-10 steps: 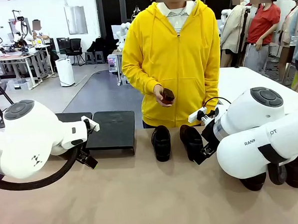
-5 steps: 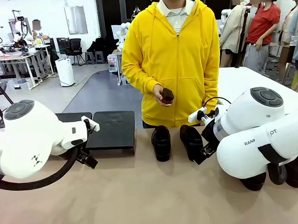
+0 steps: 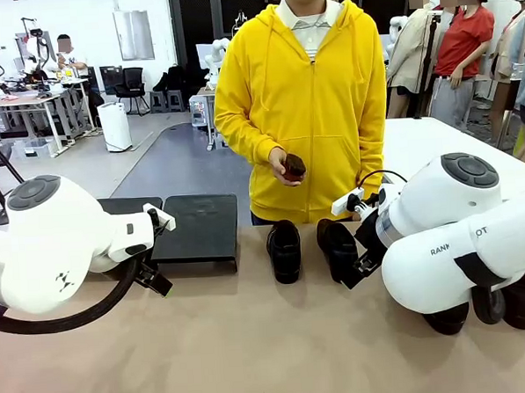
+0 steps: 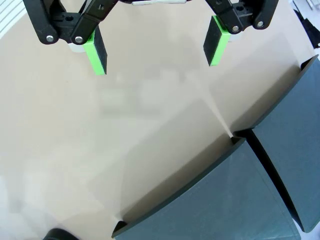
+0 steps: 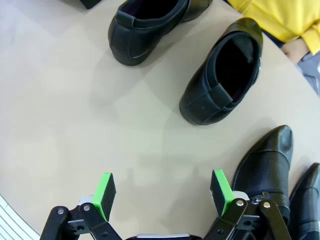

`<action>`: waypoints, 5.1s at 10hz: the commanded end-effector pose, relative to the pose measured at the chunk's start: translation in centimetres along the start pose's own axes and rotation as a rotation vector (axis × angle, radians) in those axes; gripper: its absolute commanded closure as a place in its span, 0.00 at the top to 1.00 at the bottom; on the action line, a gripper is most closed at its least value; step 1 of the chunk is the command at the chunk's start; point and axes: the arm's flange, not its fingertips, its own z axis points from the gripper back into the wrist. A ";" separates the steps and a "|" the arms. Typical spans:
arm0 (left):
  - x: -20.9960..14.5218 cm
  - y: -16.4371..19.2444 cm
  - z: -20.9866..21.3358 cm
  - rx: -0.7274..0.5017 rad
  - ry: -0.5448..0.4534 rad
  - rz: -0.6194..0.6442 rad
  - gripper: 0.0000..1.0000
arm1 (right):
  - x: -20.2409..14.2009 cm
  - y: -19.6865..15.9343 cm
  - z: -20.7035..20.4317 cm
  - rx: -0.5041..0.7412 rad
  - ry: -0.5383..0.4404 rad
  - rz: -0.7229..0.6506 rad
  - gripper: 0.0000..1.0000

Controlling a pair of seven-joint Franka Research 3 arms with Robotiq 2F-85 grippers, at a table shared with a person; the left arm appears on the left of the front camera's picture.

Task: Organize the shoes by placing them on the stand.
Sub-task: Pick up one Shoe and place it in the middle of the table.

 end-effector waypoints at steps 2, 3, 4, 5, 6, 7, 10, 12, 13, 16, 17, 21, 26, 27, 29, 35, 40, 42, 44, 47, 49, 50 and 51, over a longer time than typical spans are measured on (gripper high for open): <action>0.0 0.1 0.0 0.000 0.000 0.001 1.00 | 0.0 0.0 0.0 0.000 0.000 -0.001 1.00; 0.0 0.0 0.0 0.000 0.000 0.000 1.00 | 0.0 0.0 0.0 0.000 0.000 0.000 1.00; 0.4 0.6 1.6 -0.075 0.006 0.042 1.00 | 0.3 -0.5 1.2 0.010 0.040 0.001 1.00; 1.1 1.3 4.4 -0.107 0.153 0.239 1.00 | 0.6 -1.2 3.7 0.064 0.053 -0.039 1.00; 1.4 1.9 8.0 -0.090 0.132 0.323 1.00 | 0.7 -2.8 7.3 0.110 0.075 -0.093 1.00; 1.0 3.2 12.9 -0.137 0.101 0.368 1.00 | 0.5 -4.8 11.9 0.113 0.068 -0.159 1.00; -2.5 6.3 24.9 -0.242 -0.041 0.450 1.00 | -2.8 -7.9 23.9 0.151 0.023 -0.251 1.00; -6.9 7.2 30.2 -0.185 -0.090 0.562 1.00 | -7.0 -9.0 30.8 0.097 -0.010 -0.437 1.00; -9.6 8.2 32.0 -0.136 -0.082 0.611 1.00 | -9.4 -8.9 33.4 0.033 -0.035 -0.551 1.00; -9.7 8.6 33.2 -0.151 -0.100 0.610 1.00 | -11.7 -10.2 32.3 -0.132 -0.040 -0.612 1.00; -9.7 8.6 33.2 -0.151 -0.100 0.610 1.00 | -11.3 -9.7 36.0 0.009 -0.068 -0.591 1.00; -9.7 8.6 33.2 -0.151 -0.100 0.610 1.00 | -11.3 -9.7 36.0 0.009 -0.068 -0.591 1.00; -9.7 8.6 33.2 -0.151 -0.100 0.610 1.00 | -11.3 -9.7 36.0 0.009 -0.068 -0.591 1.00; -9.7 8.6 33.2 -0.151 -0.100 0.610 1.00 | -11.3 -9.7 36.0 0.009 -0.068 -0.591 1.00; -9.7 8.6 33.2 -0.151 -0.100 0.610 1.00 | -11.3 -9.7 36.0 0.009 -0.068 -0.591 1.00; -9.7 8.6 33.2 -0.151 -0.100 0.610 1.00 | -5.3 -10.4 29.7 -0.040 -0.077 -0.547 1.00; -9.7 8.6 33.2 -0.151 -0.100 0.610 1.00 | -16.5 -11.3 39.1 -0.053 -0.098 -0.730 1.00; -9.7 8.6 33.2 -0.151 -0.100 0.610 1.00 | -18.4 -10.8 39.2 -0.052 -0.094 -0.779 1.00; -9.7 8.6 33.2 -0.151 -0.100 0.610 1.00 | -16.6 -11.1 37.7 -0.034 -0.073 -0.739 1.00; -9.7 8.6 33.2 -0.151 -0.100 0.610 1.00 | -10.1 -9.8 34.3 0.031 -0.032 -0.675 1.00; -9.7 8.6 33.2 -0.151 -0.100 0.610 1.00 | -3.7 -6.7 31.5 0.063 -0.001 -0.637 1.00; -9.7 8.6 33.2 -0.151 -0.100 0.610 1.00 | -0.6 -4.4 29.8 0.082 0.009 -0.628 1.00; -9.7 8.6 33.2 -0.151 -0.100 0.610 1.00 | 2.3 -1.7 27.8 0.095 0.029 -0.619 1.00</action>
